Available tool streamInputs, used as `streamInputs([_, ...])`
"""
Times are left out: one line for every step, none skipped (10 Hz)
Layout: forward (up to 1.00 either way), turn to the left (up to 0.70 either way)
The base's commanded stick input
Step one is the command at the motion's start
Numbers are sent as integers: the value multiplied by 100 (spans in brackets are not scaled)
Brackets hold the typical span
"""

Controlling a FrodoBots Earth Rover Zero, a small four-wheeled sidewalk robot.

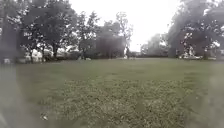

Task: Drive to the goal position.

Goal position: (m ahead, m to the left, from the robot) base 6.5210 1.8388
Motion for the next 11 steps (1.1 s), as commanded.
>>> streamInputs([70, 0])
streamInputs([70, 0])
streamInputs([70, 0])
streamInputs([70, 0])
streamInputs([70, 0])
streamInputs([70, 0])
streamInputs([70, 0])
streamInputs([70, 0])
streamInputs([70, 0])
streamInputs([70, 0])
streamInputs([70, 0])
